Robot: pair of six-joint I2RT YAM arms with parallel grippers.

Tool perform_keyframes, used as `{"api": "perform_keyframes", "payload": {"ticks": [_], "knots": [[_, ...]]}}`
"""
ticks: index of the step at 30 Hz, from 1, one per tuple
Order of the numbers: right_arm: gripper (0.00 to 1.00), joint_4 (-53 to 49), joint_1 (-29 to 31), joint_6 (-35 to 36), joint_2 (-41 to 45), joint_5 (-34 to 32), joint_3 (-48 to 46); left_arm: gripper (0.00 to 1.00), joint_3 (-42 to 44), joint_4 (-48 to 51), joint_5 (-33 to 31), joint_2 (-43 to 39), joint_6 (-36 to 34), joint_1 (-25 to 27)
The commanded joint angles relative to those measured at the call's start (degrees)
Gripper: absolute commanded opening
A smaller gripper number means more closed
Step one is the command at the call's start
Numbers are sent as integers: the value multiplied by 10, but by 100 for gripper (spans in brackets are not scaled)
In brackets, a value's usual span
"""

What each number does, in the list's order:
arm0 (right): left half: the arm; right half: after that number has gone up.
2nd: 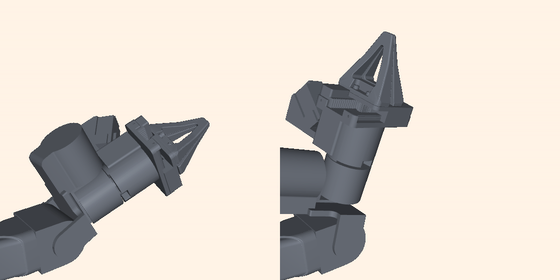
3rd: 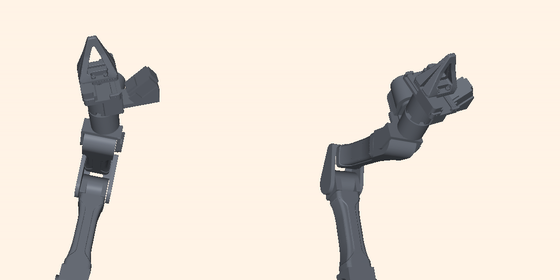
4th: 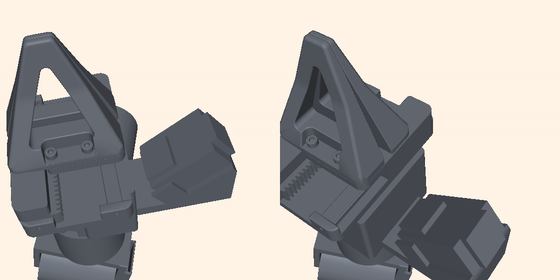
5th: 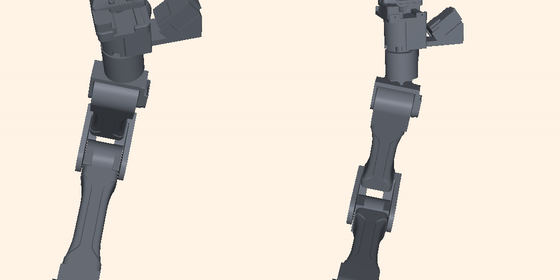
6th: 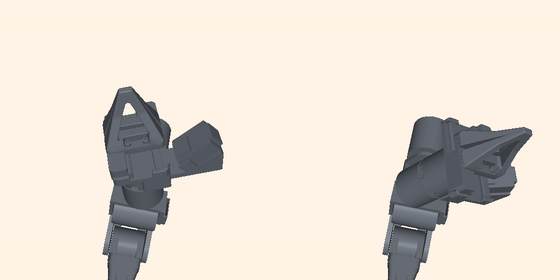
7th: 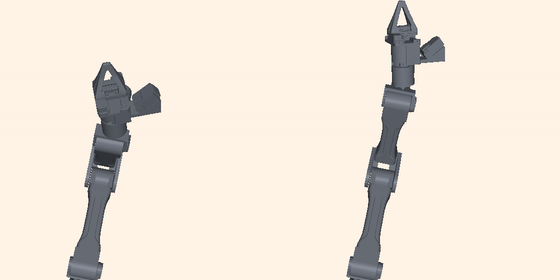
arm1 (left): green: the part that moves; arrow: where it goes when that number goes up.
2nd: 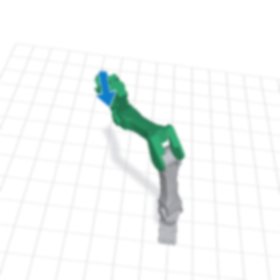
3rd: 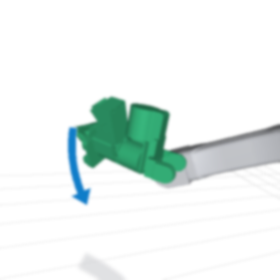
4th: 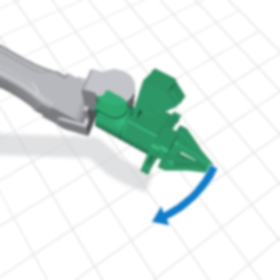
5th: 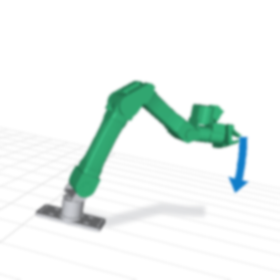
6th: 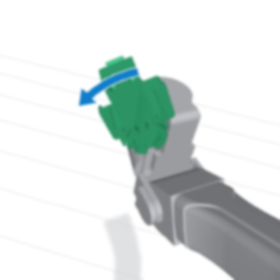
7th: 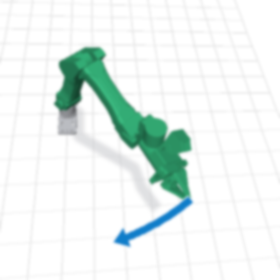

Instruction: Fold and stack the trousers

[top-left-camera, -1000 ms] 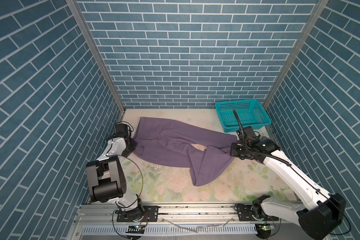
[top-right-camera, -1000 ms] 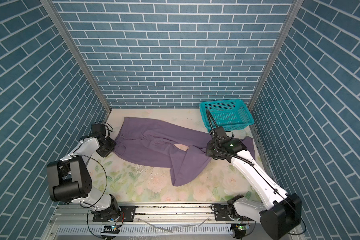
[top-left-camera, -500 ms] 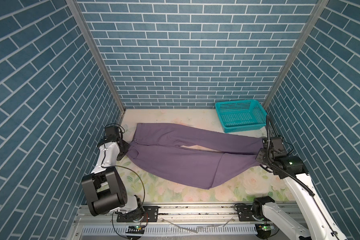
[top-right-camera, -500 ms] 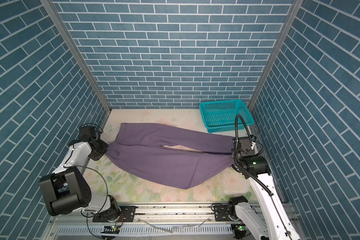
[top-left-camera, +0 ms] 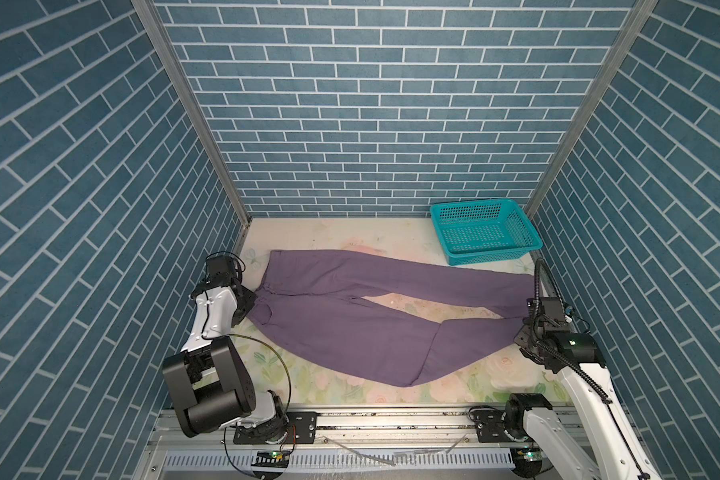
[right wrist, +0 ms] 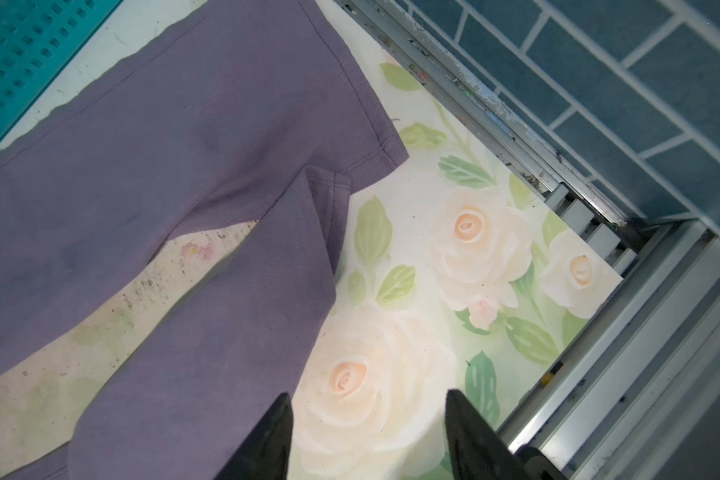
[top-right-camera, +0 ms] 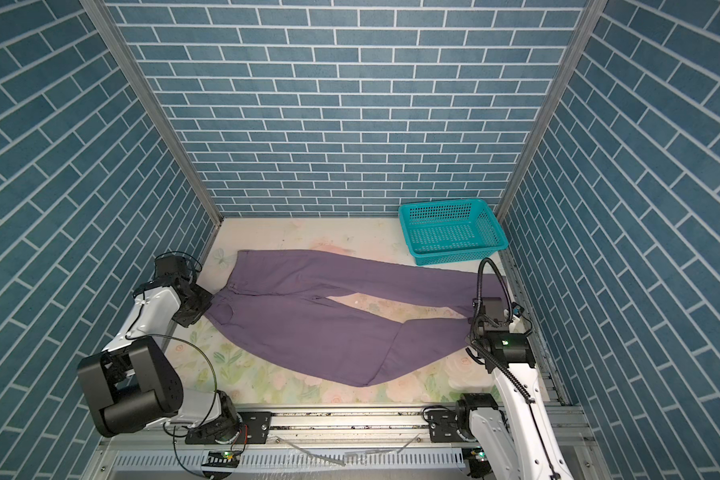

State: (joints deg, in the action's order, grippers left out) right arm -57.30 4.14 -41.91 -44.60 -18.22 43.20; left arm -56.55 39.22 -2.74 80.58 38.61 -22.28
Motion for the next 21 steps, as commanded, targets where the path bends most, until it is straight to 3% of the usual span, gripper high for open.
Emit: {"api": "perform_keyframes", "payload": {"ticks": [1, 5, 8, 13, 21], "knots": [[54, 40, 10, 40, -77, 72, 52, 52, -8, 2, 8, -17, 7, -1], [56, 77, 145, 37, -194, 24, 78, 68, -10, 4, 4, -38, 7, 19], [61, 119, 204, 22, -272, 41, 94, 75, -10, 5, -6, -49, 1, 40], [67, 194, 249, -2, -360, 72, 100, 79, -13, -5, -9, -32, -2, 72], [67, 259, 271, -3, -469, 100, 114, 76, -5, -24, -16, 6, 1, 121]]}}
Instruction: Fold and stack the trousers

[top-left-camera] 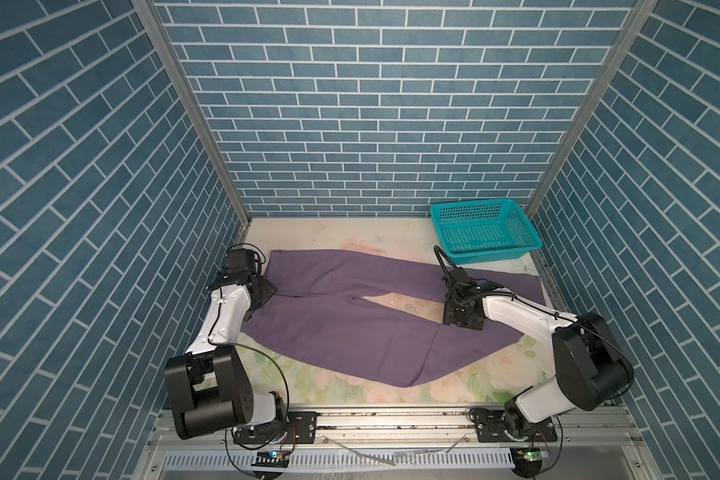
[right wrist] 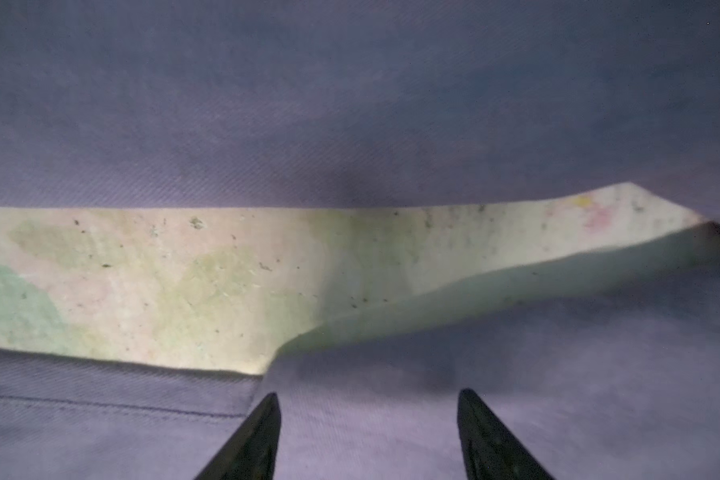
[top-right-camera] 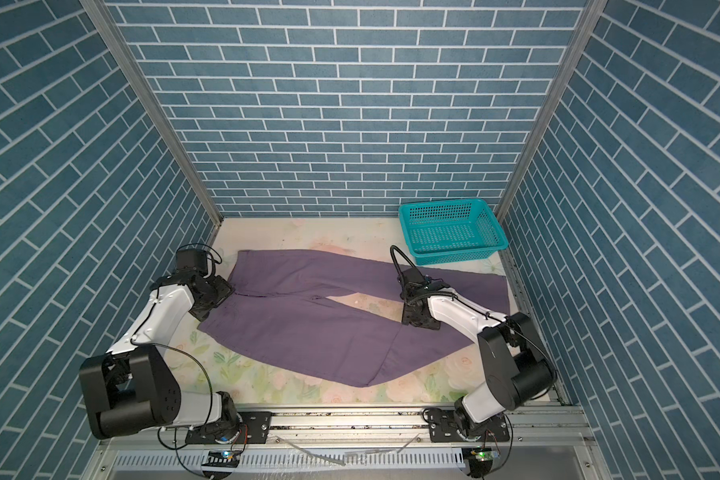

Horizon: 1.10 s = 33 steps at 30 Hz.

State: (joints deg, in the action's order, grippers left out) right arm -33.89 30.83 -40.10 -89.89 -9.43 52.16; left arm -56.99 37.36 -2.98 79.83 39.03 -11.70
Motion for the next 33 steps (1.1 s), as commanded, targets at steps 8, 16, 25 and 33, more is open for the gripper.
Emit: {"api": "perform_keyframes", "payload": {"ticks": [8, 16, 25, 33], "knots": [[28, 36, 5, -16, -25, 13, 25, 77, 6, -20, -19, 45, 3, 31], [0, -36, 5, -5, 28, -25, 67, 77, 15, -47, -6, 73, 8, 30], [36, -91, 38, 3, 16, -53, 86, 82, 24, -67, 2, 86, 11, 31], [52, -51, 76, -4, -68, -31, 74, 83, 27, -67, 2, 91, 11, 31]]}}
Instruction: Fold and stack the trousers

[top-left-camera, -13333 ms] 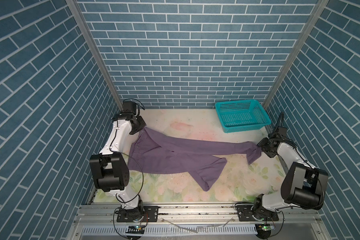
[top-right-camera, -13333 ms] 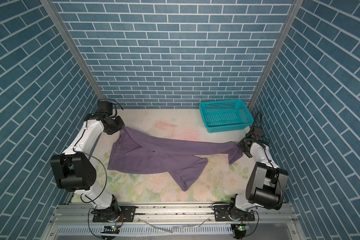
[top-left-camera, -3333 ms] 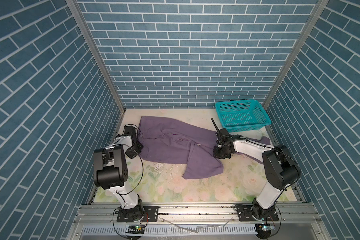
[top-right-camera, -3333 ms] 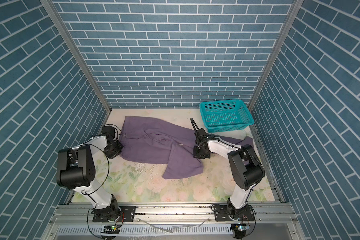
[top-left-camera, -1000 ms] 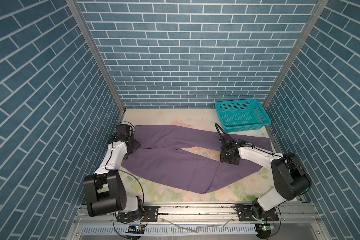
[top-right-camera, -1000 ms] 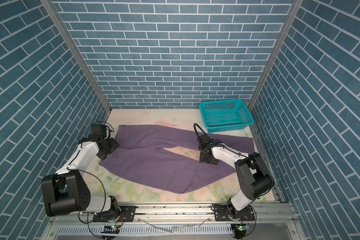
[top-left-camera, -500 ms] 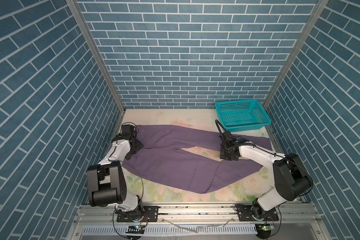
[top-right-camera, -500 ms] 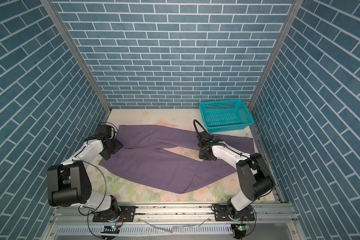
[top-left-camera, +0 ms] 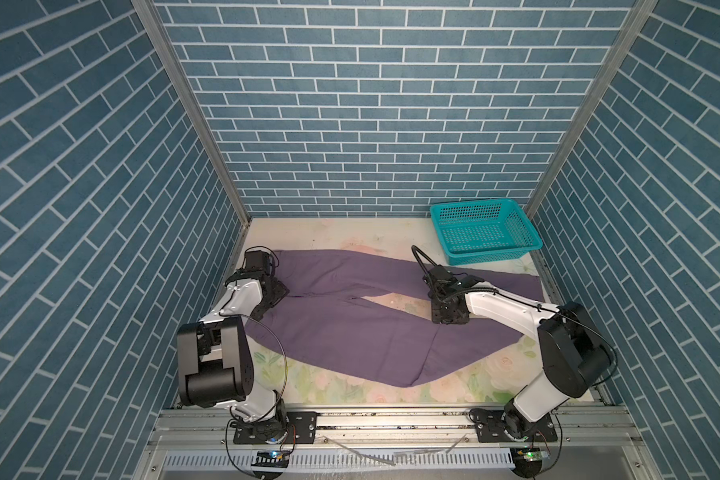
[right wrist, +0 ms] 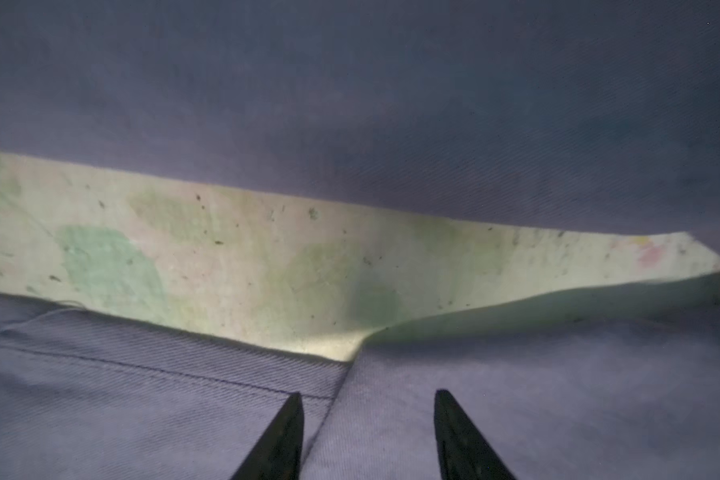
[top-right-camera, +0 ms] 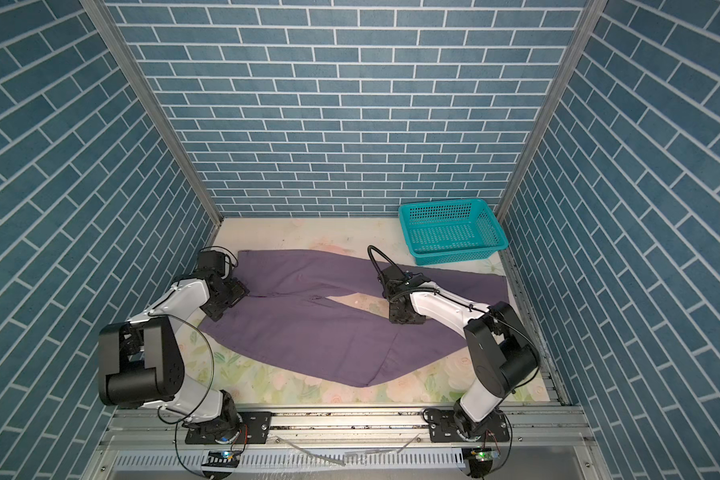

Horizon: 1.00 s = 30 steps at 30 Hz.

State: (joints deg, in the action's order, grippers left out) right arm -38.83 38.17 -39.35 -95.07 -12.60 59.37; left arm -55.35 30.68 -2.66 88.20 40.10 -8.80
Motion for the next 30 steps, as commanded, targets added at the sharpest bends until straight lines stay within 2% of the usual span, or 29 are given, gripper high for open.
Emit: {"api": "perform_keyframes", "payload": {"ticks": [1, 4, 5, 7, 12, 15, 19, 21, 23, 27, 29, 30], "knots": [[52, 3, 3, -12, -24, 5, 1, 83, 10, 0, -2, 7, 0, 2], [49, 18, 3, -12, -39, 10, -7, 83, 16, -2, -4, 7, 1, 2], [45, 22, 3, -12, -43, 10, -9, 83, 18, -4, -4, 7, 2, 2], [35, 29, 2, -12, -45, 13, -16, 83, 22, -5, -4, 12, 2, 2], [0, 16, 1, -17, -8, -23, -23, 80, 32, -21, -5, 22, 6, 2], [0, -29, 0, -17, 49, -76, -12, 77, 32, -30, -4, 35, 9, 3], [0, -115, -5, -36, 186, -169, -27, 76, 23, -39, 1, 58, 14, 2], [0, -165, -12, -75, 267, -201, -50, 75, 19, -43, 2, 68, 17, 2], [0, -232, -17, -156, 366, -227, -88, 75, 17, -46, 2, 76, 19, 2], [0, -296, -20, -314, 553, -214, -192, 74, 15, -46, 4, 83, 18, 2], [0, -250, -28, -315, 601, -172, -240, 74, 14, -45, 5, 81, 18, 2], [0, -228, -31, -304, 590, -154, -246, 74, 13, -43, 7, 80, 18, 2]]}}
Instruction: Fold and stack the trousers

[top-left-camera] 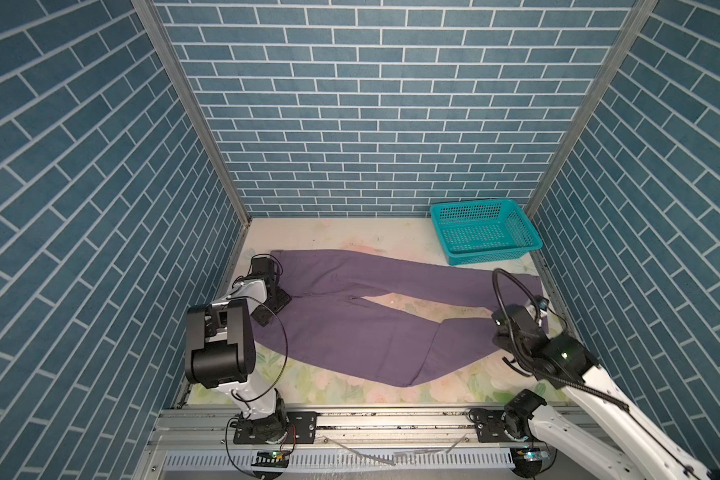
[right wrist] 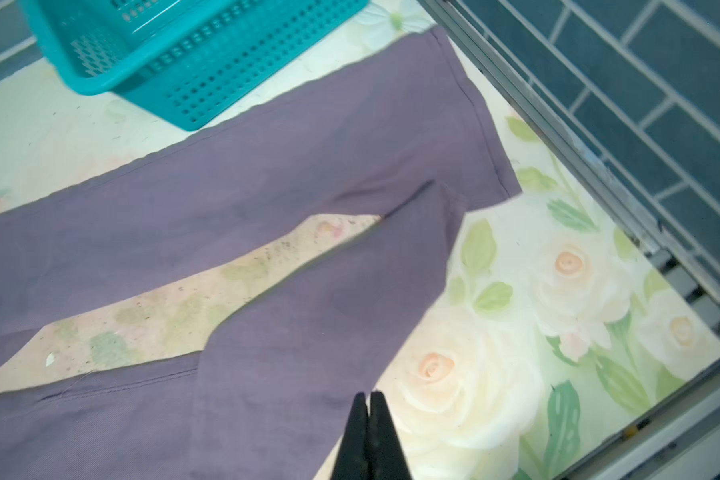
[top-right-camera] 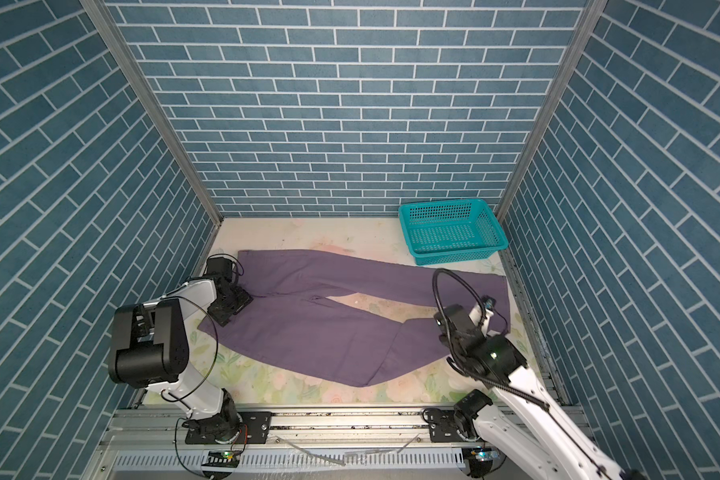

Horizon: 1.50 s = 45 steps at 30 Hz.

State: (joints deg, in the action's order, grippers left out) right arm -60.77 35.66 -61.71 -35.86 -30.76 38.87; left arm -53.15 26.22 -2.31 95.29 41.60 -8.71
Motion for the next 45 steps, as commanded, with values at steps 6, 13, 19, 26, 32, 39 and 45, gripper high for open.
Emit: {"api": "perform_keyframes", "payload": {"ticks": [6, 13, 19, 26, 32, 39, 45], "knots": [[19, 88, -2, 91, -324, 94, 87, 74, -14, 17, 8, -16, -1, 1], [52, 188, -1, 191, -530, 167, 189, 75, 11, 28, -1, -66, 0, 1], [55, 241, -2, 199, -595, 199, 187, 76, 23, 28, -3, -71, 0, 1], [47, 275, -3, 198, -627, 206, 175, 76, 29, 20, -1, -59, -1, 1], [1, 255, -15, 198, -599, 189, 169, 75, 36, 8, 0, -52, -1, 1], [0, 140, -50, 177, -434, 118, 147, 75, 32, -11, 16, -31, 1, 2], [0, -11, -61, 29, -198, 55, 68, 72, 30, -31, 23, -22, 8, 2]]}}
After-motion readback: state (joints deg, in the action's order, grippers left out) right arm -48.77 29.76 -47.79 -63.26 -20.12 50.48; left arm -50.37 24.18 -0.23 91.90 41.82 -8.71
